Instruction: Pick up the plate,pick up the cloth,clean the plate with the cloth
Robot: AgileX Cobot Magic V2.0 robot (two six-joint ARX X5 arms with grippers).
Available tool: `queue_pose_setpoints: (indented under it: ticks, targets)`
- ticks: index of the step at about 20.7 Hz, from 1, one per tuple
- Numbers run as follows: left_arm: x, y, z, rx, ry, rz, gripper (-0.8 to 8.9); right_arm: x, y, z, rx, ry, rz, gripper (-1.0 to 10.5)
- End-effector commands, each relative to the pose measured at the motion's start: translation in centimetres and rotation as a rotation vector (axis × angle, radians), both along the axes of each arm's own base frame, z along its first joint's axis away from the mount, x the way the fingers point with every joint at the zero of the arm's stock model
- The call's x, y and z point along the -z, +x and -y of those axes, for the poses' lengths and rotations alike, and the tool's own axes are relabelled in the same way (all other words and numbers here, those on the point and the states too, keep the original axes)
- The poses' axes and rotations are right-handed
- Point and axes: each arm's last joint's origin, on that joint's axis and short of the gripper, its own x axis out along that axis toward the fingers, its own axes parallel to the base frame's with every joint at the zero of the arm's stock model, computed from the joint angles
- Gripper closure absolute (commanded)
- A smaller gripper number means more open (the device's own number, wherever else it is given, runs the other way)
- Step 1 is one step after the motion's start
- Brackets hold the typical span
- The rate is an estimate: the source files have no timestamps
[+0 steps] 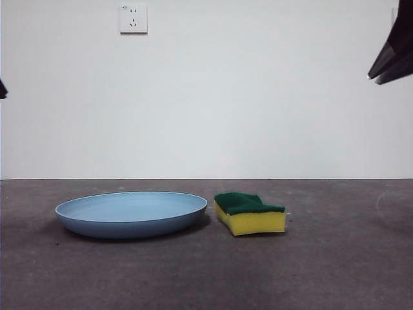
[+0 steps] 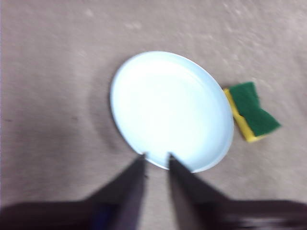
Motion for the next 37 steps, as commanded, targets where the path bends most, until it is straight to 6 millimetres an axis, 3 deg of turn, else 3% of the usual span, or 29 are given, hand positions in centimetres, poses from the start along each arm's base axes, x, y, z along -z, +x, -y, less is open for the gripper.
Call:
queue_pose_setpoints:
  ticks: [1, 5, 7, 16, 23, 28, 31, 32, 35, 37]
  targets:
    - [-0.1, 0.2, 0.1, 0.047, -0.026, 0.022, 3.66, -0.2, 0.0, 0.0, -0.008, -0.009, 0.016, 4.9]
    - [-0.5, 1.1, 0.2, 0.046, -0.031, 0.083, 3.82, -0.2, 0.0, 0.0, -0.004, -0.004, 0.011, 4.8]
    - [-0.2, 2.4, 0.2, 0.045, -0.030, 0.024, 4.42, -0.2, 0.0, 0.0, -0.002, -0.002, 0.009, 4.8]
    - [0.8, 11.2, 2.1, 0.073, 0.099, -0.199, 4.41, 0.0, -0.1, 0.0, 0.002, 0.001, -0.014, 4.8]
    - [5.9, 15.3, 4.1, 0.061, 0.240, -0.289, 4.42, 0.0, -0.1, 0.0, 0.002, 0.000, -0.014, 4.8]
    - [9.6, 16.5, 4.7, 0.079, 0.255, -0.367, 4.42, 0.0, -0.1, 0.0, 0.002, 0.000, -0.014, 4.8]
    - [10.8, 16.8, 4.7, 0.069, 0.279, -0.399, 4.42, 0.0, -0.1, 0.0, 0.002, 0.000, -0.014, 4.8]
    - [11.0, 16.8, 4.7, 0.060, 0.293, -0.400, 4.85, 0.0, -0.1, 0.0, 0.002, 0.000, -0.013, 4.8]
    - [11.0, 16.9, 4.7, 0.068, 0.306, -0.394, 8.13, -0.1, -0.1, 0.0, 0.008, 0.007, -0.013, 4.8]
    - [11.0, 16.9, 4.7, 0.079, 0.312, -0.389, 8.21, -0.2, 0.1, 0.0, 0.016, 0.018, 0.001, 4.8]
